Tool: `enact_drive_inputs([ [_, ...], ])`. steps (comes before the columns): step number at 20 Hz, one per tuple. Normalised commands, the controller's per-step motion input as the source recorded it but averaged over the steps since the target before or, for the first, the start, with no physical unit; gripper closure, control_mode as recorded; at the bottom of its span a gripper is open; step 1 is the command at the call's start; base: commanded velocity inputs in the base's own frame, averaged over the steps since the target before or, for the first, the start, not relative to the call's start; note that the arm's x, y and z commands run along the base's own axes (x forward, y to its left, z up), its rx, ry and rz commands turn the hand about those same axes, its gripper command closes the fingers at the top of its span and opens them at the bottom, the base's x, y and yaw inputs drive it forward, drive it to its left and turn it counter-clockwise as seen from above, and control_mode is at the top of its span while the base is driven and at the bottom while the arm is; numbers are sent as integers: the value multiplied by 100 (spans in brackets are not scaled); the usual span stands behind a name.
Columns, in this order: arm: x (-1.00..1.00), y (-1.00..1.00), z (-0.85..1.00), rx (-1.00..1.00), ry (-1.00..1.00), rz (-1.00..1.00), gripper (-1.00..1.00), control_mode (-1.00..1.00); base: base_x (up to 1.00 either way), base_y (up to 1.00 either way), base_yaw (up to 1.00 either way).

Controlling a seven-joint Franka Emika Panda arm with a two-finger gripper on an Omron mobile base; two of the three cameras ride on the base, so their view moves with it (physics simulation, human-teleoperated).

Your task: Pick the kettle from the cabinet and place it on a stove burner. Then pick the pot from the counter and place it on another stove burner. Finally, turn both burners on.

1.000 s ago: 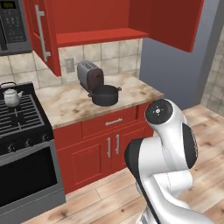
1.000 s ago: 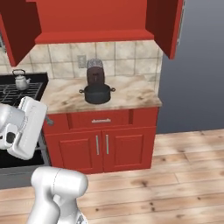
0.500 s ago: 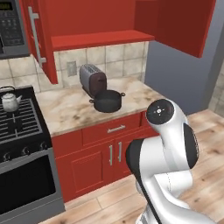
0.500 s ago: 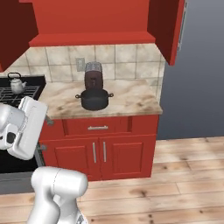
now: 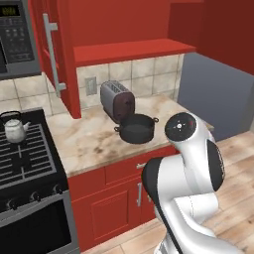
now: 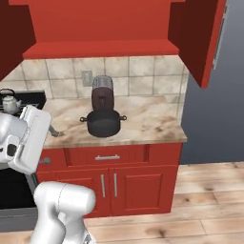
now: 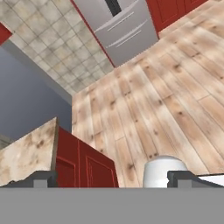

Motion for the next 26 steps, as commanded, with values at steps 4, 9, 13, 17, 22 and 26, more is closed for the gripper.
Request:
enact_drive_inputs([
  [4,0,0,0,0,0,0,-100,100,55,-19,1],
  [9,0,0,0,0,0,0,-100,100,49,-25,8],
  [13,0,0,0,0,0,0,-100,100,42,-38,17],
  [17,0,0,0,0,0,0,-100,100,40,-37,17],
  [22,0,0,0,0,0,0,-100,100,38,-35,17],
  [26,0,0,0,0,0,0,-100,100,48,-8,16],
])
